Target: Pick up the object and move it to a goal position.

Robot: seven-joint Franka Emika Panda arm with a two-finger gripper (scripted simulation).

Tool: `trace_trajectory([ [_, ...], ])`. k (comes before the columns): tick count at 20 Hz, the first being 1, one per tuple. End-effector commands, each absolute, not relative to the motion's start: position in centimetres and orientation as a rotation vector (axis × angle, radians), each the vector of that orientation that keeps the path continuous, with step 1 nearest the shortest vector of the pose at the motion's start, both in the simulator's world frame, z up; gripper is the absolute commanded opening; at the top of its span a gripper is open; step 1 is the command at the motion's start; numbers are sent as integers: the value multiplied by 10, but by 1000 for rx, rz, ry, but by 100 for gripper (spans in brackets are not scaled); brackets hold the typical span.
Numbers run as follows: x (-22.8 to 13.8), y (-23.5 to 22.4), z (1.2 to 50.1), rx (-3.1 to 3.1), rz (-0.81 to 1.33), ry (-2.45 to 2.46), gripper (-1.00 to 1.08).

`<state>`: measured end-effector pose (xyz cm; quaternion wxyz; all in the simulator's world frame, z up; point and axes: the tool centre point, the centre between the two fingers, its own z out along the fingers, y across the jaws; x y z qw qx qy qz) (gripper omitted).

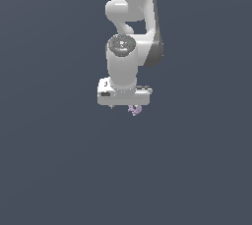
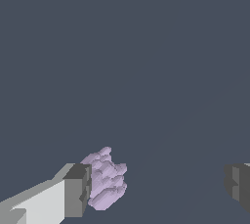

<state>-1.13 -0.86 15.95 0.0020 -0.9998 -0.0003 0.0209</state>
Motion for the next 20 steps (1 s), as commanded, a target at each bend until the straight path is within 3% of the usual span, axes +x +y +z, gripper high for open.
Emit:
trace_trajectory([
  [1,-11,-9,160,-3137,66,-1,100],
  [10,-14,-44,155,-3132,68,140,100],
  [20,-16,-39,152,-3134,66,85,100],
])
